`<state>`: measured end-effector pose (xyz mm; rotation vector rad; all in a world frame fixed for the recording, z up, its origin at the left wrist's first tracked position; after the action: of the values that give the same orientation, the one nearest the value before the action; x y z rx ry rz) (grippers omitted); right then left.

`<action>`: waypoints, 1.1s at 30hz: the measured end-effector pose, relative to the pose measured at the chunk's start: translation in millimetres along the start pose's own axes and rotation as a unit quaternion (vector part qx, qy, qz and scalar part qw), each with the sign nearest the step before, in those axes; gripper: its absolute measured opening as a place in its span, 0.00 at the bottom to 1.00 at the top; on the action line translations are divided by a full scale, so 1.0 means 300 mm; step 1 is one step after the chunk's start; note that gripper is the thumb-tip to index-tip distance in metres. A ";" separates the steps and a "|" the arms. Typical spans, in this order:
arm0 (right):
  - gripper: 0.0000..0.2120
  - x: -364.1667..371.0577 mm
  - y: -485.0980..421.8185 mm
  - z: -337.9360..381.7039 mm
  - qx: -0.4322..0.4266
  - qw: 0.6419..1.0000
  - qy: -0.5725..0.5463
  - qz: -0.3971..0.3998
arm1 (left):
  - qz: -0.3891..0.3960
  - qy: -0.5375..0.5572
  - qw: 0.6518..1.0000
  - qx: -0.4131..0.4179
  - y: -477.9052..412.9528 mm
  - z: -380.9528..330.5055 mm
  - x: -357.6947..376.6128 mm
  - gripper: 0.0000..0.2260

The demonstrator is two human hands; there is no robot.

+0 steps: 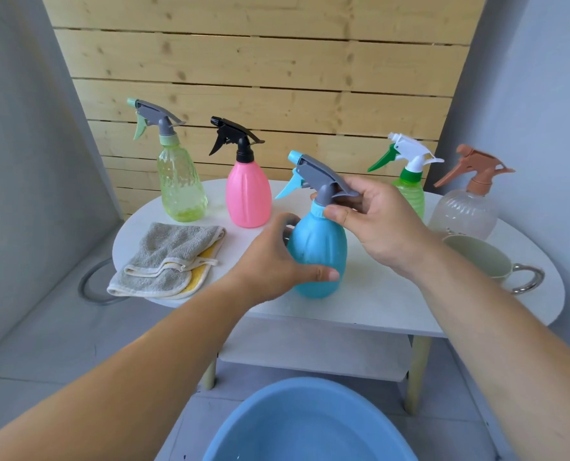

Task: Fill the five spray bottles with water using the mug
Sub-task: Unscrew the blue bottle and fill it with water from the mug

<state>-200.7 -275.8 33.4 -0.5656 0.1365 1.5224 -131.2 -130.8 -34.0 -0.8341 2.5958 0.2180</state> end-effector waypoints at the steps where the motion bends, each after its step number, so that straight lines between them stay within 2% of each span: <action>1: 0.12 0.001 0.000 -0.002 0.001 1.000 -0.003 0.001 | -0.007 -0.018 1.000 -0.004 -0.002 -0.005 0.002 0.44; 3: 0.13 0.005 -0.002 -0.005 0.005 1.000 -0.010 0.006 | 0.033 0.022 0.999 -0.003 -0.008 0.001 0.010 0.46; 5: 0.13 0.008 -0.002 -0.005 0.007 1.000 -0.004 0.005 | 0.069 0.056 0.996 -0.001 -0.006 0.008 -0.006 0.42; 8: 0.12 0.015 -0.006 -0.004 0.001 1.000 0.006 -0.004 | 0.013 -0.004 1.000 -0.006 -0.009 -0.006 -0.024 0.43; 10: 0.13 0.020 -0.007 0.002 -0.003 1.000 0.009 -0.011 | 0.030 0.013 0.999 -0.005 -0.011 -0.009 -0.006 0.45; 13: 0.12 0.019 -0.007 0.003 -0.003 1.000 0.011 -0.010 | 0.085 0.066 0.994 -0.003 -0.001 -0.002 -0.025 0.37; 17: 0.13 0.021 -0.004 0.001 -0.005 1.000 0.004 -0.003 | 0.024 -0.003 1.000 -0.017 0.004 -0.010 -0.036 0.41; 21: 0.13 0.021 -0.003 0.003 -0.007 1.000 -0.001 0.000 | 0.068 0.056 0.996 -0.008 -0.001 0.002 -0.011 0.40; 24: 0.12 0.020 0.001 0.002 -0.011 1.000 0.005 -0.005 | -0.006 -0.019 1.000 -0.017 0.003 -0.006 -0.014 0.42; 25: 0.12 0.021 0.001 0.003 -0.012 1.000 0.007 -0.007 | -0.005 -0.020 1.000 -0.018 0.003 -0.008 -0.002 0.43; 28: 0.13 0.019 -0.001 0.005 -0.010 1.000 0.008 -0.005 | 0.066 0.068 0.995 -0.007 0.003 0.007 0.012 0.40; 33: 0.14 0.005 0.005 -0.005 -0.009 1.000 0.006 -0.007 | 0.017 0.011 1.000 0.004 0.007 0.004 -0.007 0.39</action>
<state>-201.8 -275.1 31.0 -0.5883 0.1273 1.5085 -130.6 -127.6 -34.2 -0.7953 2.6307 0.2102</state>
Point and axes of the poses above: each hand's wrist, its own y-axis away from the middle knuckle, its own x-axis out of the palm, z = x × y, the point moved 4 cm from there along -y, towards the middle knuckle, and after that the axes turned 15 degrees about z, right-handed, at the moved point
